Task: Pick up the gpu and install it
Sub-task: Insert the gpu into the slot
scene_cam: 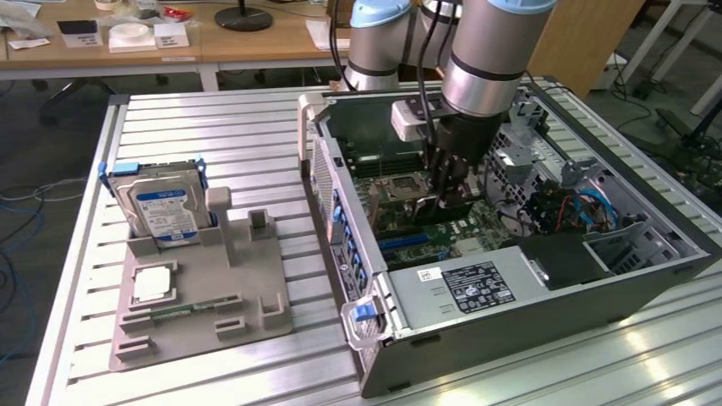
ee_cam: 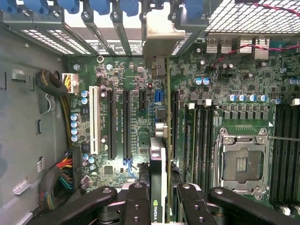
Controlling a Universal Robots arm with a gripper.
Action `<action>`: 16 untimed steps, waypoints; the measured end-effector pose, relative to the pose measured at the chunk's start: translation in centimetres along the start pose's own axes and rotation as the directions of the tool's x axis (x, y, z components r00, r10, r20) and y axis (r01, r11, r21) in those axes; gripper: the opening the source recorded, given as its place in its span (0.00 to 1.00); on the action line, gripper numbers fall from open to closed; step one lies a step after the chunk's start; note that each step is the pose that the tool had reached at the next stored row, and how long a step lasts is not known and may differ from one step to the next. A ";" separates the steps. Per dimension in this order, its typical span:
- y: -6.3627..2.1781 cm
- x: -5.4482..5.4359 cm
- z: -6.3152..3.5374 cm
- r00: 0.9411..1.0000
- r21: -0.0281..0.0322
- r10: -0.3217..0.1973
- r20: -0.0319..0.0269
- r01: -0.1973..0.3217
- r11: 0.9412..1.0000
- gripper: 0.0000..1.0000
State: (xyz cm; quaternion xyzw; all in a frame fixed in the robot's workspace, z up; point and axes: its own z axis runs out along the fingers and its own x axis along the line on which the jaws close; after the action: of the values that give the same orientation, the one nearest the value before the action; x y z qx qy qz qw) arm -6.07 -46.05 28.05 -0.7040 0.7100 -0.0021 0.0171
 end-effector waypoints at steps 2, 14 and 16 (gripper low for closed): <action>0.07 0.0 -0.01 1.000 0.000 0.000 0.000 0.000 1.000 0.27; 0.41 0.0 0.33 1.000 0.000 0.000 0.000 0.000 1.000 0.27; 0.45 0.0 0.41 1.000 0.000 0.000 0.000 0.000 1.000 0.27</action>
State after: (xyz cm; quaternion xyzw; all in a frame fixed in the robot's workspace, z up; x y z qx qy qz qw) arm -6.51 -46.06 27.62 -0.7040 0.7100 -0.0022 0.0171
